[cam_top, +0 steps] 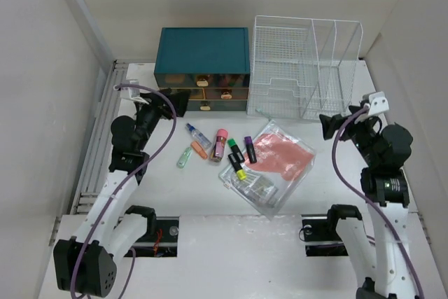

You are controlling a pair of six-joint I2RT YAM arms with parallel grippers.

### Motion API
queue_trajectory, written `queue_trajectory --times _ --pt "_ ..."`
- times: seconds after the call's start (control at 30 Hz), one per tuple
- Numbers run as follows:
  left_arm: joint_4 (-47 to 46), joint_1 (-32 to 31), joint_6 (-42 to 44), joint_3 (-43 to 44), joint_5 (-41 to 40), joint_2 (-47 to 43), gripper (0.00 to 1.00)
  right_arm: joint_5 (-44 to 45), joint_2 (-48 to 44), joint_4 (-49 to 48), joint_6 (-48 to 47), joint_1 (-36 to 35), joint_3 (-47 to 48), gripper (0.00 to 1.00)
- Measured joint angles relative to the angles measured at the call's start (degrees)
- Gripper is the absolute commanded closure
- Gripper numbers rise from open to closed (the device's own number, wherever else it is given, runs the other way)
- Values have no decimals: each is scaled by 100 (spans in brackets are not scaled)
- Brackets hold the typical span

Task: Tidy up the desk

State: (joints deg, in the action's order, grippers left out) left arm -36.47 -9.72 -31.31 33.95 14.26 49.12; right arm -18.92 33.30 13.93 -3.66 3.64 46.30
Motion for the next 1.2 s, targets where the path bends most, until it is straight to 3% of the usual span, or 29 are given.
queue_trajectory --times 0.17,0.37,0.4,0.43,0.47,0.5,0.53,0.57,0.6,0.63,0.67,0.77,0.9,0.97,1.2 --pt "52 -122 -365 190 1344 363 0 -1054 -387 221 -428 407 -192 0" --pt "256 -120 -660 857 2542 1353 0 -1622 -225 291 -726 507 -291 0" --pt "313 -120 -682 857 2621 1381 0 -1668 -162 319 -750 507 -315 23" --pt "374 -120 -669 857 2645 1388 0 -1698 -85 356 -811 507 -332 54" --pt "422 -120 -647 857 2673 1377 0 -1725 -4 402 -824 507 -348 76" --pt "474 -120 -597 857 2651 1349 0 -1733 70 404 -787 507 -376 86" --pt "549 -120 -549 857 2645 1316 0 -1751 138 404 -721 507 -417 80" --pt "597 -120 -498 857 2638 1279 0 -1770 197 404 -686 507 -476 61" --pt "627 -131 -459 857 2634 1244 0 -1788 258 413 -599 507 -529 36" --pt "654 -144 -413 857 2623 1209 0 -1799 315 407 -520 507 -588 21" --pt "669 -149 -372 857 2629 1182 0 -1816 378 404 -450 507 -638 15" --pt "717 -236 -186 857 2684 1132 1 -1989 605 365 -321 507 -796 8" --pt "957 -599 236 903 2697 1102 13 -2225 1097 363 20 507 -931 6" --pt "1266 -927 522 997 2581 1104 25 -2256 1436 391 173 507 -940 6" --pt "2302 -2391 1392 1438 1620 1381 25 -2214 2710 557 826 507 -822 0"
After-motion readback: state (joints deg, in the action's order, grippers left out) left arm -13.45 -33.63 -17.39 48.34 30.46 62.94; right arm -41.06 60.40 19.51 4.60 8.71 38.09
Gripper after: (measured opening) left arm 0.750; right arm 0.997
